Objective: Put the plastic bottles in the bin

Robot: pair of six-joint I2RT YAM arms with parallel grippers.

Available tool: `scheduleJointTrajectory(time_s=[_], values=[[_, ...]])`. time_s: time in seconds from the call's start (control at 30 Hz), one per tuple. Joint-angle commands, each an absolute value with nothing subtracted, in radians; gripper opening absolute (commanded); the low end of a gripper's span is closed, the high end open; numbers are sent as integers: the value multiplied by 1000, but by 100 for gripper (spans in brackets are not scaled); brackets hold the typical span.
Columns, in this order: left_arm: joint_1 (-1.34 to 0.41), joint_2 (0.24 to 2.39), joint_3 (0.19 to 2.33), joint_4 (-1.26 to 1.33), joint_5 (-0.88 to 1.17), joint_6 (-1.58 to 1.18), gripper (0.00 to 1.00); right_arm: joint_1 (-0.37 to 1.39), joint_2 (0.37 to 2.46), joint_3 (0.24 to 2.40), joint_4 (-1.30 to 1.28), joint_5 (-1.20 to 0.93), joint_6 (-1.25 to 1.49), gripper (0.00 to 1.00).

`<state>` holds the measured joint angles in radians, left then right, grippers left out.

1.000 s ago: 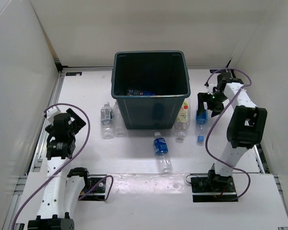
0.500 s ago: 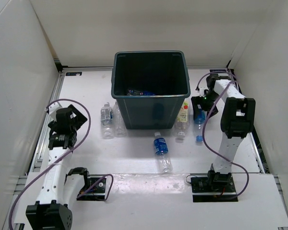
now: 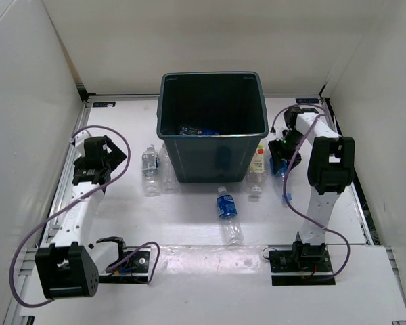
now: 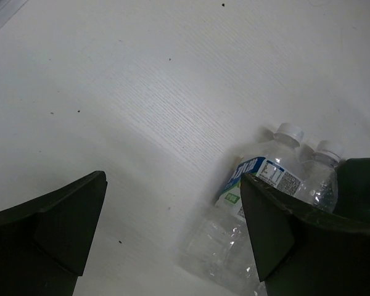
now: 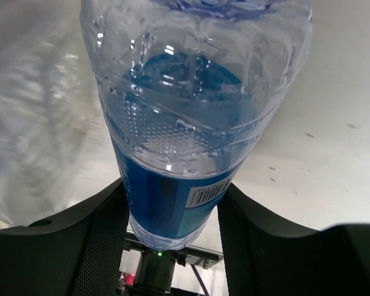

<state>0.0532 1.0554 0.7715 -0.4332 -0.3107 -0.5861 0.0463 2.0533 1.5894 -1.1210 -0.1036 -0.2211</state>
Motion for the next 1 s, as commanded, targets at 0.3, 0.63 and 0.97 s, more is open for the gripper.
scheduleJointTrajectory(time_s=[0.3, 0.63, 0.97], values=[[57, 1186, 920, -383, -314, -557, 100, -129, 1775, 1709, -1172, -159, -218, 20], [52, 1204, 956, -387, -267, -522, 100, -187, 1677, 2061, -1006, -351, -48, 0], [51, 1197, 963, -385, -209, -502, 100, -115, 1537, 2163, -426, -520, 316, 0]])
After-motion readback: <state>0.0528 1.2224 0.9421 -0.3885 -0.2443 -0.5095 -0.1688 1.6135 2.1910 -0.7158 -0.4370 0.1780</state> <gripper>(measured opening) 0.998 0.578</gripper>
